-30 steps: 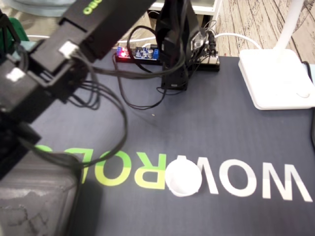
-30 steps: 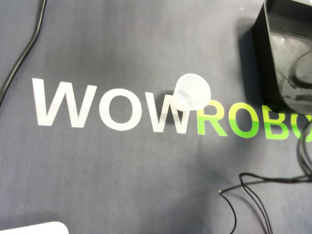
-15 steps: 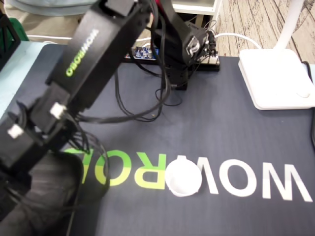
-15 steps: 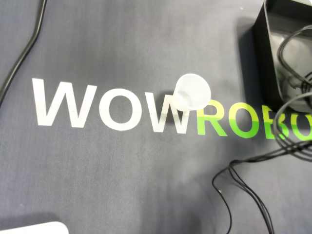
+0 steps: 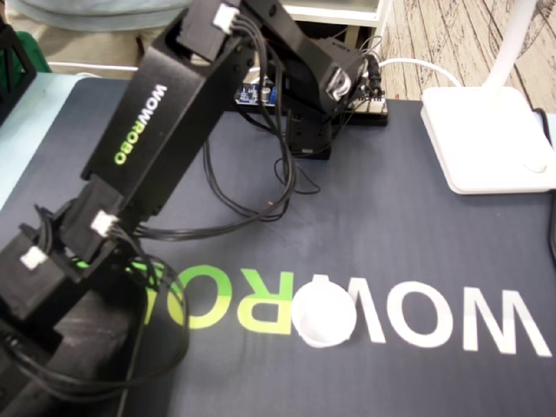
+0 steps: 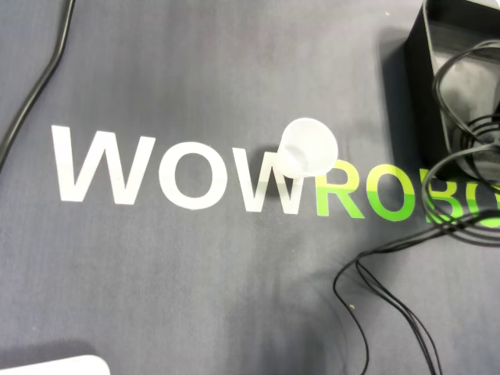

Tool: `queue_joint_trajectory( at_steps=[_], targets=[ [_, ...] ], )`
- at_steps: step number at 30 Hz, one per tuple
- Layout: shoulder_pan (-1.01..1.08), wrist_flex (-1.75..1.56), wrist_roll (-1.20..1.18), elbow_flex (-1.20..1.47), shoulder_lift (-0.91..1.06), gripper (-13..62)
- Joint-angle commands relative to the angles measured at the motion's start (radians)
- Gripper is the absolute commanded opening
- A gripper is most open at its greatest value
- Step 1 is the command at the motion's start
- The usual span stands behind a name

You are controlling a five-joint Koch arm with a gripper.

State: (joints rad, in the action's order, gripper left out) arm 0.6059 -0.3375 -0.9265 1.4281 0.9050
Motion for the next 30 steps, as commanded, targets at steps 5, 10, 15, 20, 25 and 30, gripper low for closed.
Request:
queue_joint_trajectory(
  at_steps=[5,10,15,20,25,30],
  targets=[
    [-0.021,0.153,0.117,-0.091,0.241,-1.1],
    [-0.069,0.336,0.290,-0.032,0.465,-1.2],
    [-0.109,0.371,0.506,0.137,0.690,-1.2],
    [-0.149,0.379,0.781,0.353,0.923,-1.2],
    [-0.232,0.307,1.173,0.603,1.140,-1.2],
    [-0.373,0.301,1.453,0.772,1.293,-1.2]
  ],
)
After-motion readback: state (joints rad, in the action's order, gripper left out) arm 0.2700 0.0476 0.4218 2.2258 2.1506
